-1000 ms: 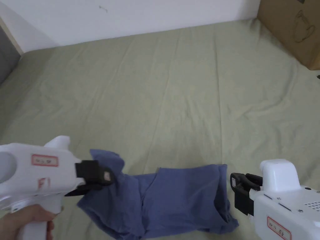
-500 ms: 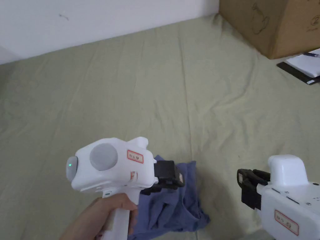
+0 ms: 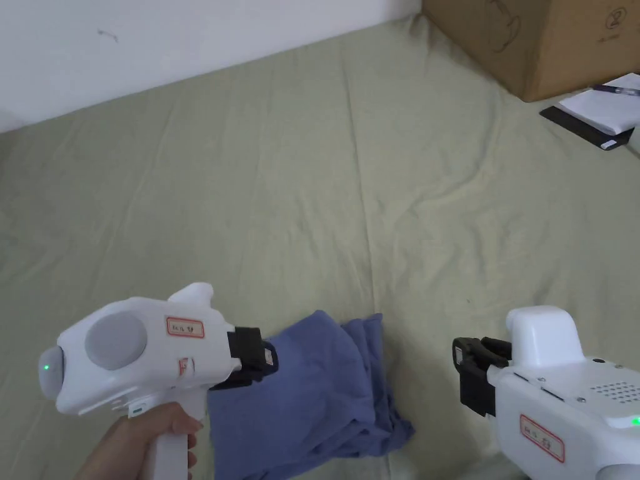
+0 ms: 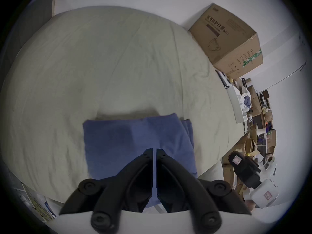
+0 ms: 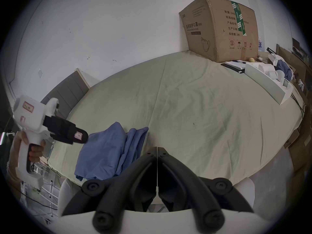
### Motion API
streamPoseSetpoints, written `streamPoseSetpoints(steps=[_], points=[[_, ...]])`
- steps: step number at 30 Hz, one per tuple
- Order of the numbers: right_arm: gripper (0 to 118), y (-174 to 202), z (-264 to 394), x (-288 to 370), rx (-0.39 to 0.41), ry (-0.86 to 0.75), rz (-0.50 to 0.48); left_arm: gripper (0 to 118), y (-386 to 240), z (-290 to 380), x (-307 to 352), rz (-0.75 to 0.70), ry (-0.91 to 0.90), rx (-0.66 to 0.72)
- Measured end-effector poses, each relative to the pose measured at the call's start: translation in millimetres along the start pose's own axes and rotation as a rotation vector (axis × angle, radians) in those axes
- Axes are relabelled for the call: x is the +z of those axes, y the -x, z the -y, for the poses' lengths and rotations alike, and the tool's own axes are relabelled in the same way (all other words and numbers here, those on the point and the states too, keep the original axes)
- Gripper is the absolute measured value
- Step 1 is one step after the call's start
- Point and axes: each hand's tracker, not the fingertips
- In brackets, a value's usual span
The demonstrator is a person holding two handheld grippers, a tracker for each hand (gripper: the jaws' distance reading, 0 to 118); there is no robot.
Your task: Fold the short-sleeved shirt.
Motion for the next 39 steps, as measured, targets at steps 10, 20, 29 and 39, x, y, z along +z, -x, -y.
streamPoseSetpoints(steps=[10,20,29,39], points=[[0,-18.2,2.3,2.3,-0.048,0.002,0.016,4,-52.0,26.2,-81.0,0.059,0.162,-0.144],[0,-19.7,3.6,-0.7,-0.057,0.021,0.016,4,-79.5,39.4,-86.6,0.109,0.195,-0.217],[0,22.8,-5.0,-19.1,0.084,0.078,-0.082,4,-3.4,38.9,-3.6,0.215,0.064,-0.036],[0,102.8,4.1,-100.8,0.367,0.234,-0.137,97,119.3,52.4,41.4,0.269,-0.002,0.178]])
